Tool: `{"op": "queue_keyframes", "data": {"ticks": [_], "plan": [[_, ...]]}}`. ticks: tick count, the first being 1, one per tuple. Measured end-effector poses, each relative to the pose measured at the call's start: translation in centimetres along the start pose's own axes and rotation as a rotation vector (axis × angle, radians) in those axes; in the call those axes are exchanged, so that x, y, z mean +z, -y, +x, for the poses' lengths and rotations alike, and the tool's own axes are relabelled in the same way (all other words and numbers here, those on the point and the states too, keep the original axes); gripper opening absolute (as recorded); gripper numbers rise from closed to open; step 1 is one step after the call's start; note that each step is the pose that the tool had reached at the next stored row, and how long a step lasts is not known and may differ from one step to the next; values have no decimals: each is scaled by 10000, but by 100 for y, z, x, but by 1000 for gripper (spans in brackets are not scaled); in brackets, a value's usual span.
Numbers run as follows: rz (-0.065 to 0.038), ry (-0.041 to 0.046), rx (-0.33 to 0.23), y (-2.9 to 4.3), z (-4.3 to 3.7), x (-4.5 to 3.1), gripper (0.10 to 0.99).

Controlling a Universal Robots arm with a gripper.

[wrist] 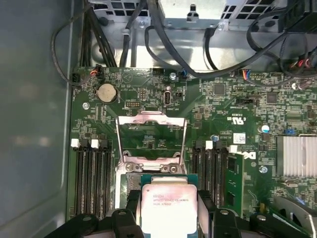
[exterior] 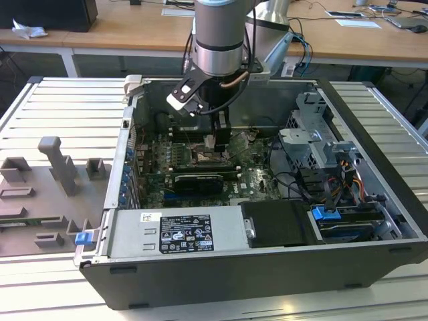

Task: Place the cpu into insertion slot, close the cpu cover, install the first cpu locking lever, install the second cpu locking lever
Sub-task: 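Place the cpu into insertion slot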

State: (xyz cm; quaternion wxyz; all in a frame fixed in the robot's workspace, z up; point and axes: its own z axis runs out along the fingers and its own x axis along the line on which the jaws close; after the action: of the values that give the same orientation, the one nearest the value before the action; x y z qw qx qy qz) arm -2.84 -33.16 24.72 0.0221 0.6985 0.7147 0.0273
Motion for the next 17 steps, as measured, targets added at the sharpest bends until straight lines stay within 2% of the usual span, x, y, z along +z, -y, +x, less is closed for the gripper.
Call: {"op": "queue_keyframes", "data": {"ticks": [10, 17], "plan": [[1, 1, 0, 13, 83, 136, 541], [0, 0, 3, 89, 114, 215, 541]]}}
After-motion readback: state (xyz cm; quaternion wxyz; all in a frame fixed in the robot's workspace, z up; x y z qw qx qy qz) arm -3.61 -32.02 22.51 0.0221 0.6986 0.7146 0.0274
